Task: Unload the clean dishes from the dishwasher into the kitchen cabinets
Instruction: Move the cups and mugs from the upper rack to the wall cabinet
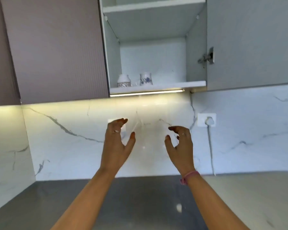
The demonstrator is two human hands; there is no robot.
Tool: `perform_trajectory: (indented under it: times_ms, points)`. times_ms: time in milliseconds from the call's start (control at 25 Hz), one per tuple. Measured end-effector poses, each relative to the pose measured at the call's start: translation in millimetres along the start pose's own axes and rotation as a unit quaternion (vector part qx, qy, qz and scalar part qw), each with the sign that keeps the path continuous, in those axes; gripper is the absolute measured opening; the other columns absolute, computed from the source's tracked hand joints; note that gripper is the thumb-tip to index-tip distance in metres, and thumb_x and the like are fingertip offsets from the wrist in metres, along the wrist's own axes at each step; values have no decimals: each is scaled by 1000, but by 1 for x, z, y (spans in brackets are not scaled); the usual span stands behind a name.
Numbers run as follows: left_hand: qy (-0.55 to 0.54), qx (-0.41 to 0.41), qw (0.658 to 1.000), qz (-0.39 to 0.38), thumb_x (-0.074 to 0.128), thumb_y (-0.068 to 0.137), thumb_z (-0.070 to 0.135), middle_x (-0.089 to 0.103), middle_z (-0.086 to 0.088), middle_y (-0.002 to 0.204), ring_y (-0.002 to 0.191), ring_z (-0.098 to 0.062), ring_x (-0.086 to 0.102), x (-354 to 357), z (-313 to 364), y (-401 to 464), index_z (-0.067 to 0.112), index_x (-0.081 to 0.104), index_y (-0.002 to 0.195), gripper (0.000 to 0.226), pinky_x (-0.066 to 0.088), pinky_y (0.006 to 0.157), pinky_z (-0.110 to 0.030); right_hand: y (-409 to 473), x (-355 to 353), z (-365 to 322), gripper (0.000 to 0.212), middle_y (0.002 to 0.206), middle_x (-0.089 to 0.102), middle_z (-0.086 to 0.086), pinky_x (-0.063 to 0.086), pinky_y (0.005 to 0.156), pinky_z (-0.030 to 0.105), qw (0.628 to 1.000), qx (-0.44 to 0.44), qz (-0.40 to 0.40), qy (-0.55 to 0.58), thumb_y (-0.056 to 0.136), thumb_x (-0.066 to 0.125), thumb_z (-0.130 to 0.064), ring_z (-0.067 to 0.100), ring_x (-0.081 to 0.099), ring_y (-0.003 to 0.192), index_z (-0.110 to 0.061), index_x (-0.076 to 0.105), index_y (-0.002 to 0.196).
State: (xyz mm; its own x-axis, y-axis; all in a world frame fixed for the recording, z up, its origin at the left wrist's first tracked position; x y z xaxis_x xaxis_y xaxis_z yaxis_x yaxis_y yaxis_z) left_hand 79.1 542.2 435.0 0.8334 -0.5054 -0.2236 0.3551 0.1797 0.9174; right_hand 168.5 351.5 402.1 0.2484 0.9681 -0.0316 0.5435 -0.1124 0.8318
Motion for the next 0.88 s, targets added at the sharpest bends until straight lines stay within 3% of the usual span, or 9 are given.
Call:
perform_trajectory:
  times_ms: [160,280,400,560,640,800,880]
  points:
    - [-25,-43,998,-49,65,88,17,48,-4,123,114,-17,52,-38,44,-92,10,51,129,44,41,97,-27,-90,-75,-33,23,109,50,-7,45,96,25,998,61,5,-25,87,60,-11,4,52,105,-21,60,107]
    - [-52,-102,991,-72,65,88,15,47,2,122,111,-12,52,-51,81,-141,13,52,128,42,38,94,-20,-131,-125,-50,21,108,50,-7,47,95,30,994,104,7,-45,86,60,-11,5,52,102,-18,62,106]
    - [-97,-146,981,-87,66,87,12,48,1,118,107,-15,55,-51,118,-191,11,53,123,38,42,91,-23,-172,-183,-54,20,103,48,-7,49,88,34,986,144,10,-81,85,60,-9,9,52,97,-18,62,104]
    - [-127,-177,971,-99,65,87,14,52,-5,118,104,-15,55,-36,162,-256,12,53,120,35,44,90,-25,-223,-255,-44,19,103,51,0,47,82,20,974,186,1,-133,84,60,-8,-1,49,85,-7,65,102]
    - [-129,-203,963,-119,65,88,14,53,-7,121,105,-12,54,-27,191,-292,12,53,121,35,43,88,-20,-254,-295,-36,20,104,51,-1,44,83,16,966,215,-10,-146,85,59,-8,0,50,89,-9,65,104]
    - [-142,-247,947,-151,64,89,13,54,-9,122,105,-14,55,1,251,-362,12,53,122,35,46,85,-21,-316,-384,-14,18,104,51,-2,48,82,23,946,273,-44,-169,86,59,-7,17,55,95,-15,64,101]
    - [-146,-262,941,-159,64,88,12,55,-9,119,103,-15,56,19,284,-392,13,53,121,34,46,85,-22,-342,-432,-2,19,104,54,0,51,84,32,936,296,-60,-179,85,60,-9,19,58,93,-17,64,101]
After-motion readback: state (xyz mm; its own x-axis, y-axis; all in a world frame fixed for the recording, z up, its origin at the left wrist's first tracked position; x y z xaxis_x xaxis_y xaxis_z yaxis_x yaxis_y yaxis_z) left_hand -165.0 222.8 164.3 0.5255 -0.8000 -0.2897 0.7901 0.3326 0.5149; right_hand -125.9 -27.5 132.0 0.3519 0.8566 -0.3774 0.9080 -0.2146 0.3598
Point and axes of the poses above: each hand's wrist, its own y-axis towards the middle knuckle, its own x-axis out of the palm, z = x × y, the point moved 5 cm from there along y, towards the middle knuckle
